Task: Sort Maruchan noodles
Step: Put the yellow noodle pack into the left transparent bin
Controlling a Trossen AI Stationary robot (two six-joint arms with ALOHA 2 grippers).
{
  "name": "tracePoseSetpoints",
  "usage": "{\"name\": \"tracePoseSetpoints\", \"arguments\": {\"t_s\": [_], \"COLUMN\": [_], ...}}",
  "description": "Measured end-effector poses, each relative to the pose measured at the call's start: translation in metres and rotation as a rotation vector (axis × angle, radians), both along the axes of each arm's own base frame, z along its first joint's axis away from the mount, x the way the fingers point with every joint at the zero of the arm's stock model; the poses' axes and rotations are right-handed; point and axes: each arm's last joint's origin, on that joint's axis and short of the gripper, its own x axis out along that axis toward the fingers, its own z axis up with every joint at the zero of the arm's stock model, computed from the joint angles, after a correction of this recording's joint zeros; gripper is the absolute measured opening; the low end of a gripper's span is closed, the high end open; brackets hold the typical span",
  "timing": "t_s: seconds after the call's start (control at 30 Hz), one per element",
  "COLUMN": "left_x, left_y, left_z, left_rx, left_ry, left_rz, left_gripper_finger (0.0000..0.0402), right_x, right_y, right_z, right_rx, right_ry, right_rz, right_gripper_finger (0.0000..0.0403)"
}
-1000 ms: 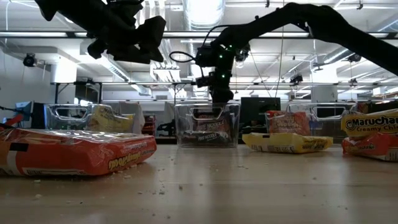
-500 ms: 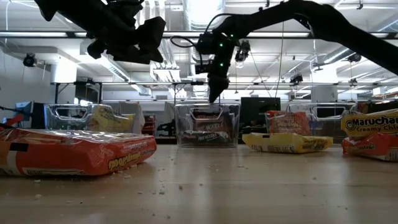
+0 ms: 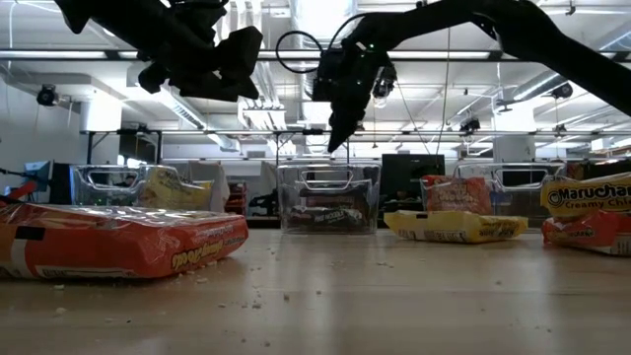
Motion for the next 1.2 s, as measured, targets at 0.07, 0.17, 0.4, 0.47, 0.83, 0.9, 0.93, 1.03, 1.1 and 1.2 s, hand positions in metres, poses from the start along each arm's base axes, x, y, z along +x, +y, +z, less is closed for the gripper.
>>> {"name": "tracePoseSetpoints", "arguments": {"t_s": [0.07,0.17,0.4,0.47,0.83,0.9,0.93,1.03,1.1,1.2], "left_x": [0.000,0.000,0.000,0.000,-0.009,-0.010,-0.009,-0.009,-0.009,-0.007], "left_y": [0.000,0.000,0.000,0.000,0.002,0.002,0.001,-0.002,-0.008,-0.020], "left_z": [0.000,0.000,0.000,-0.001,-0.019,-0.021,-0.022,-0.023,-0.025,-0.028], "left_rx": [0.000,0.000,0.001,0.002,-0.053,-0.074,-0.094,-0.147,-0.170,-0.188], "left_ry": [0.000,0.000,0.003,0.009,-0.004,-0.021,-0.032,-0.056,-0.073,-0.096], "left_rz": [0.000,0.000,0.000,0.000,-0.009,-0.011,-0.022,-0.059,-0.082,-0.124], "left_gripper_finger": [0.0176,0.0176,0.0176,0.0176,0.0176,0.0176,0.0176,0.0176,0.0176,0.0176], "right_x": [-0.001,-0.002,-0.006,-0.003,-0.030,-0.039,-0.043,-0.054,-0.064,-0.079], "right_y": [0.006,0.015,0.038,0.045,0.109,0.129,0.138,0.165,0.182,0.208], "right_z": [-0.001,-0.002,-0.004,-0.003,0.009,0.009,0.008,0.004,0.000,-0.005], "right_rx": [0.107,0.239,0.400,0.483,0.624,0.622,0.616,0.612,0.613,0.624], "right_ry": [-0.022,-0.035,0.068,0.051,0.116,0.108,0.095,0.041,0.003,-0.045], "right_rz": [0.039,0.086,0.113,0.104,0.127,0.129,0.127,0.106,0.105,0.125], "right_gripper_finger": [0.0221,0.0221,0.0221,0.0221,0.0221,0.0221,0.0221,0.0221,0.0221,0.0221]}}
